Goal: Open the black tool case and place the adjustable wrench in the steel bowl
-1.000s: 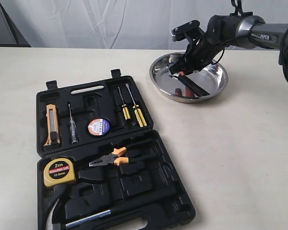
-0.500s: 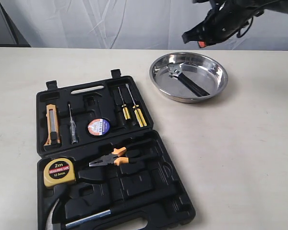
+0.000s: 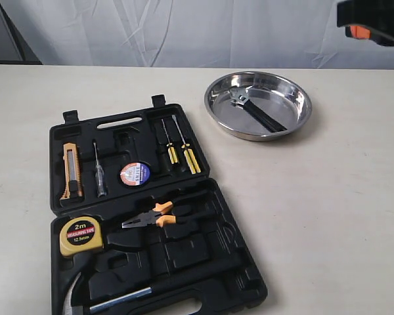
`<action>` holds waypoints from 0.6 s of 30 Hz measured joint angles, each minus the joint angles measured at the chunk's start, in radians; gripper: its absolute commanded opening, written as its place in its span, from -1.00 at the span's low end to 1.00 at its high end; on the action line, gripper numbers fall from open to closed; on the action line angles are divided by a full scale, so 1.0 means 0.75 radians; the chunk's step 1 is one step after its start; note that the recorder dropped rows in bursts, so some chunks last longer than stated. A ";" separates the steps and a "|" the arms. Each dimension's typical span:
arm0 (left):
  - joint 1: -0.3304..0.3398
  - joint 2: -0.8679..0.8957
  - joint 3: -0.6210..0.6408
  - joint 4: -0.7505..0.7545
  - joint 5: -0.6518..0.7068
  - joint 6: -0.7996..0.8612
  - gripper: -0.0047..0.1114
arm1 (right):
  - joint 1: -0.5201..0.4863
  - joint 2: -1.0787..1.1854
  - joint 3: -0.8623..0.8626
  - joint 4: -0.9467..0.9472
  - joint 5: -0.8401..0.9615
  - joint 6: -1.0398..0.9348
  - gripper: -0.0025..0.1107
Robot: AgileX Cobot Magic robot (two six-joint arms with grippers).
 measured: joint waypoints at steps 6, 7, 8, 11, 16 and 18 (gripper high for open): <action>0.000 0.000 0.000 0.000 0.000 0.000 -0.91 | 0.020 -0.307 0.024 0.125 0.447 0.024 -0.97; 0.000 0.000 0.000 0.000 0.000 0.000 -0.91 | 0.020 -0.347 0.024 0.157 0.492 0.028 -0.97; 0.000 0.000 0.000 0.000 0.000 0.000 -0.91 | 0.020 -0.385 0.024 0.181 0.528 0.028 -0.97; 0.000 0.000 0.000 0.000 0.000 0.000 -0.91 | 0.023 -0.485 0.024 0.191 0.572 0.022 -0.97; 0.000 0.000 0.000 0.000 0.000 0.000 -0.91 | 0.023 -0.632 0.024 0.206 0.567 0.015 -0.97; 0.000 0.000 0.000 0.000 0.000 0.000 -0.91 | 0.023 -0.677 0.043 0.196 0.511 -0.020 -0.97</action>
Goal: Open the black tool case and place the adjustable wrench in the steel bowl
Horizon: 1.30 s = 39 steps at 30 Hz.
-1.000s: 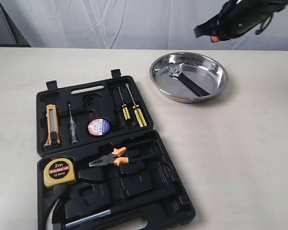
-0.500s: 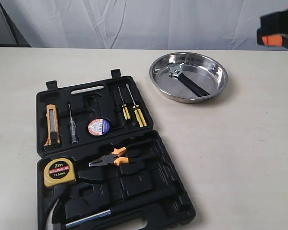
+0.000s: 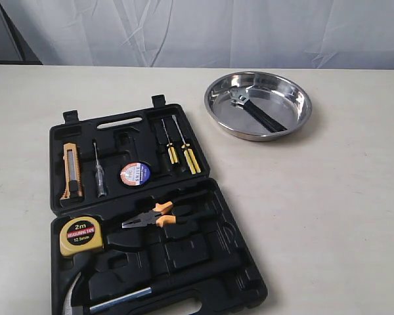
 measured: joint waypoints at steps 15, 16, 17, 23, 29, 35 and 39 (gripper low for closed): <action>0.000 0.000 0.000 0.000 0.000 0.000 -0.91 | -0.338 -0.547 1.005 -0.007 -0.836 -0.180 -0.97; 0.000 0.000 0.000 0.000 0.000 0.000 -0.91 | -0.344 -0.587 1.055 -0.007 -0.859 -0.180 -0.97; 0.000 0.000 0.000 0.000 0.000 0.000 -0.91 | -0.346 -0.622 1.112 -0.007 -0.890 -0.180 -0.97; 0.000 0.000 0.000 0.000 0.000 0.000 -0.91 | -0.355 -0.763 1.286 0.035 -1.025 -0.180 -0.97; 0.000 0.000 0.000 0.000 0.000 0.000 -0.91 | -0.355 -0.780 1.292 0.068 -1.033 -0.180 -0.97; 0.000 0.000 0.000 0.000 0.000 0.000 -0.91 | -0.355 -0.780 1.292 0.069 -1.038 -0.182 -0.97; 0.000 0.000 0.000 0.000 0.000 0.000 -0.91 | -0.355 -0.780 1.292 0.069 -1.041 -0.182 -0.97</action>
